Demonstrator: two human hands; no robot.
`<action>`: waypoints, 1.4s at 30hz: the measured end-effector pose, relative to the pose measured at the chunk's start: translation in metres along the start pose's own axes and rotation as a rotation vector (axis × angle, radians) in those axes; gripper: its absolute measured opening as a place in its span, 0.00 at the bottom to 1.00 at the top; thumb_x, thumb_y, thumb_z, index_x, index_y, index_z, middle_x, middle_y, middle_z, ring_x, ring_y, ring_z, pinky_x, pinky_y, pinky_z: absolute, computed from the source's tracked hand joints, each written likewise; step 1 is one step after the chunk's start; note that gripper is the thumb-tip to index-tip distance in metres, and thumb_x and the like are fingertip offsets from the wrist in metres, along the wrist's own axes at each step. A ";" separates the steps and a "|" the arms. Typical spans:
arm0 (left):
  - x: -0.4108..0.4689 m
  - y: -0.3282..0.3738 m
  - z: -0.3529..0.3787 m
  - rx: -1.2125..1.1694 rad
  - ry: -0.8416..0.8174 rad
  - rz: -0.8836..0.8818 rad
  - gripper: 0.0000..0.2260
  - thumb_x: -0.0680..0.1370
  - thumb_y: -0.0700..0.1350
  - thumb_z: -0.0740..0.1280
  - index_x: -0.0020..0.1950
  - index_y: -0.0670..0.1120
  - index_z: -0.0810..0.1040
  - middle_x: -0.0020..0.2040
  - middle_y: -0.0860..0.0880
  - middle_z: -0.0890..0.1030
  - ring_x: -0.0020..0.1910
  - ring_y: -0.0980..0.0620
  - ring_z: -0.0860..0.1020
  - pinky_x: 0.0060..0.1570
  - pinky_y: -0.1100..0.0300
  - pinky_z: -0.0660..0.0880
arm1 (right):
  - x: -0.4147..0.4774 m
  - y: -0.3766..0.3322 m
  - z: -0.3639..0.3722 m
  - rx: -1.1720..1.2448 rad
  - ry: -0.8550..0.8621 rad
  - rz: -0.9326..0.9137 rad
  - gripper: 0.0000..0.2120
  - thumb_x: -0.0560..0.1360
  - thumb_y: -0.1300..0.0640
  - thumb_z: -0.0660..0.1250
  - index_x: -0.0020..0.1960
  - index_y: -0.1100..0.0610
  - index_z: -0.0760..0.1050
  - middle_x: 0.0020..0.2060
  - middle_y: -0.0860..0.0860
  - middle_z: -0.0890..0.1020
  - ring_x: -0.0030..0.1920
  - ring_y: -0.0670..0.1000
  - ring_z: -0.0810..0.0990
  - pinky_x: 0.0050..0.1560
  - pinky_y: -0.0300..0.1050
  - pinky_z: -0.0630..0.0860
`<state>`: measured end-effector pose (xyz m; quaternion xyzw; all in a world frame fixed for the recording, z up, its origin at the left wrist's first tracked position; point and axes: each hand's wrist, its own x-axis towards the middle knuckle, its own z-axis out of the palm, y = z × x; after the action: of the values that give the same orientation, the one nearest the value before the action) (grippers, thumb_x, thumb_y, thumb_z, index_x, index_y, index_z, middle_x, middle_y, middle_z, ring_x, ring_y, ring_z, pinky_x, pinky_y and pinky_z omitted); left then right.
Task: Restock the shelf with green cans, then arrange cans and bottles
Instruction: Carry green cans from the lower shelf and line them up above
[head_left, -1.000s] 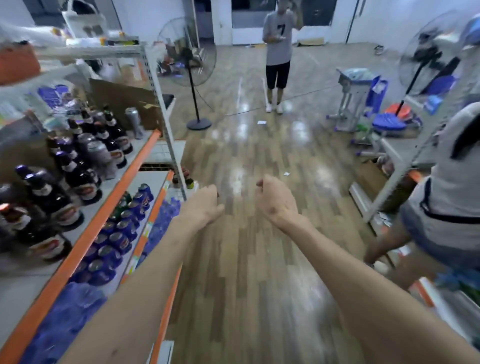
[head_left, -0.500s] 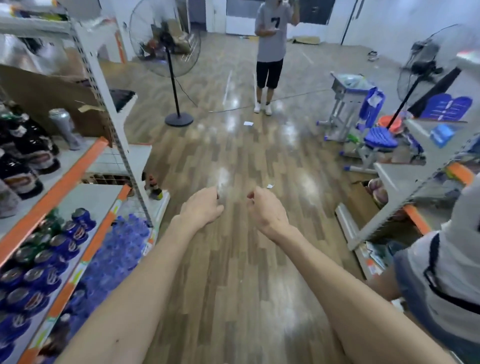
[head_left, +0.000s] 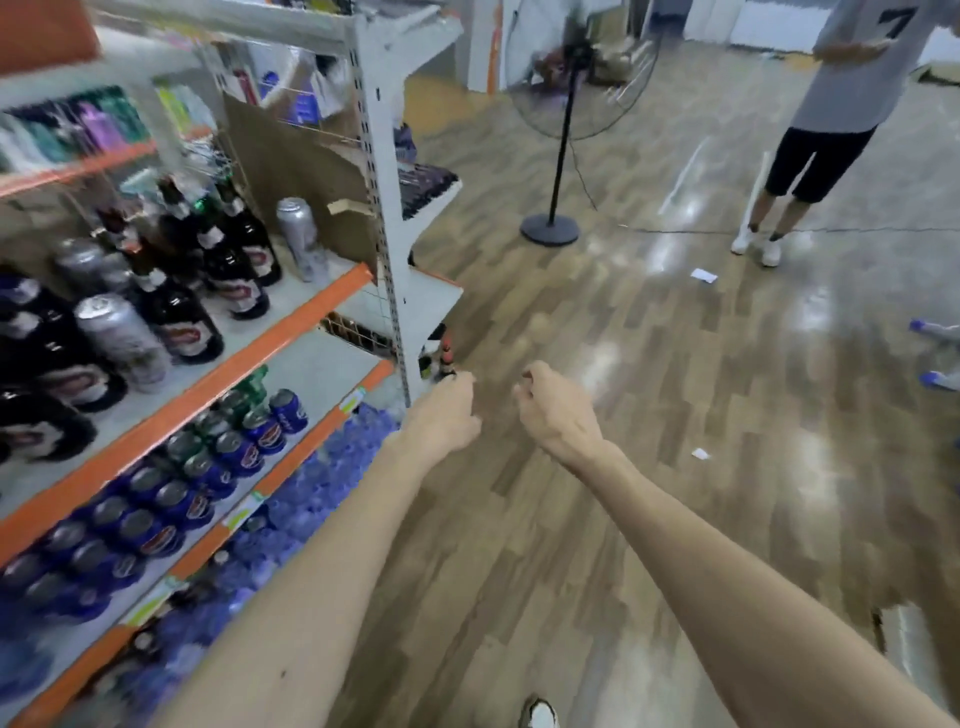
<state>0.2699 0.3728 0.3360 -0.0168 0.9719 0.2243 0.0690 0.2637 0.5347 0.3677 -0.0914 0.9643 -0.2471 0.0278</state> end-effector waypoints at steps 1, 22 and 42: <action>0.012 -0.010 -0.003 -0.010 0.015 -0.050 0.20 0.78 0.46 0.65 0.68 0.43 0.68 0.64 0.41 0.74 0.64 0.40 0.74 0.59 0.46 0.73 | 0.024 0.000 0.004 -0.009 -0.027 -0.040 0.14 0.81 0.53 0.56 0.61 0.59 0.71 0.58 0.57 0.79 0.59 0.60 0.76 0.50 0.50 0.71; 0.144 -0.249 0.008 -0.247 0.230 -0.741 0.16 0.78 0.47 0.65 0.64 0.43 0.71 0.63 0.42 0.75 0.61 0.41 0.75 0.56 0.47 0.74 | 0.298 -0.133 0.232 -0.097 -0.529 -0.518 0.12 0.79 0.57 0.58 0.58 0.61 0.72 0.53 0.60 0.79 0.53 0.62 0.77 0.48 0.51 0.72; 0.224 -0.524 0.106 0.155 0.784 -0.924 0.15 0.80 0.45 0.63 0.66 0.45 0.75 0.64 0.43 0.78 0.61 0.41 0.77 0.59 0.46 0.75 | 0.434 -0.207 0.567 0.165 -0.431 -0.949 0.14 0.79 0.54 0.64 0.62 0.59 0.73 0.59 0.57 0.80 0.57 0.59 0.78 0.56 0.49 0.75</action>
<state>0.0949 -0.0523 -0.0173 -0.5130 0.8306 0.0770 -0.2026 -0.0730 0.0064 -0.0335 -0.5644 0.7664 -0.2831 0.1176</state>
